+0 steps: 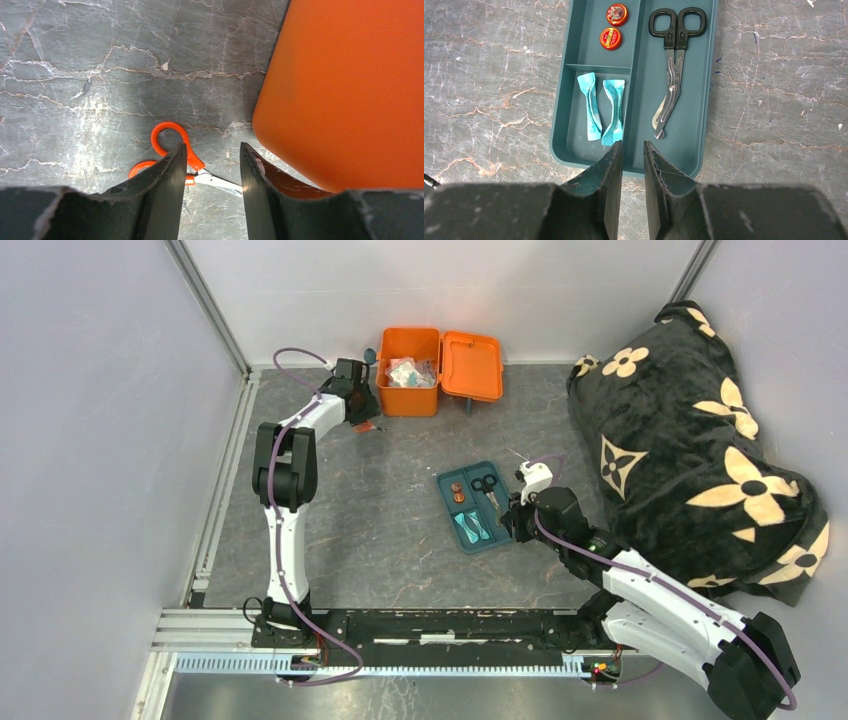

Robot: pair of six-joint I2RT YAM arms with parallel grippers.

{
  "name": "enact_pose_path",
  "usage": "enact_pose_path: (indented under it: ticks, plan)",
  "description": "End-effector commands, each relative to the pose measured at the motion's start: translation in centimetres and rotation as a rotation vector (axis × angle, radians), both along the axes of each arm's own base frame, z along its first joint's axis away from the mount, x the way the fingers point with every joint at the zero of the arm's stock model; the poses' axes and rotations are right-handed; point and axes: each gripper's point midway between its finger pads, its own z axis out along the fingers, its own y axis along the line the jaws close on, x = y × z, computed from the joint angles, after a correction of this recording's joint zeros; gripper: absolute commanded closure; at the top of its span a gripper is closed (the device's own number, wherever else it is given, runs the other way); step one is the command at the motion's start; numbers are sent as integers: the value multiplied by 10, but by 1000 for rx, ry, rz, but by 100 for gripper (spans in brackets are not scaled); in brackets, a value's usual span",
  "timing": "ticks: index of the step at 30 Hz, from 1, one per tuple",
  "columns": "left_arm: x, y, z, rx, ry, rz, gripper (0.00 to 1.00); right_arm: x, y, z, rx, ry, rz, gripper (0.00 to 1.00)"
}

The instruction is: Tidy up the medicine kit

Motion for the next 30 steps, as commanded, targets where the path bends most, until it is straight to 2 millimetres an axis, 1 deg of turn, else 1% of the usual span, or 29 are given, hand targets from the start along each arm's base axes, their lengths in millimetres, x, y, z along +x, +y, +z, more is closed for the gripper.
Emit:
enact_pose_path:
  ticks: [1, 3, 6, 14, 19, 21, 25, 26, 27, 29, 30]
  plan:
    - [-1, 7, -4, 43, -6, -9, 50, 3, -1, 7, 10, -30, -14, 73]
    - [-7, 9, -7, 50, 9, -6, 51, 3, -2, 7, 10, -30, -15, 73]
    - [-22, 13, -12, 52, 35, 6, 51, 2, -1, 7, 16, -33, -15, 73]
    - [-75, 25, -23, 59, 109, 64, 53, 1, 1, 5, 33, -31, -5, 73]
    - [-107, 21, -25, 58, 141, 47, 53, 0, 4, 3, 42, -25, 6, 73]
    - [-120, 14, -25, 60, 151, 29, 53, -1, 4, 2, 42, -24, 8, 73]
    - [-155, -15, -28, 73, 176, -47, 53, -1, 6, 3, 46, -26, 14, 72]
    - [-163, -25, -27, 74, 178, -74, 53, 0, 6, 4, 44, -29, 17, 72]
    - [-176, -36, -29, 80, 186, -102, 53, 0, 6, 5, 41, -30, 21, 72]
    - [-194, -51, -31, 80, 198, -140, 52, 0, 6, 5, 37, -29, 22, 72]
    - [-206, -61, -33, 84, 208, -171, 52, 1, 7, 6, 36, -32, 24, 72]
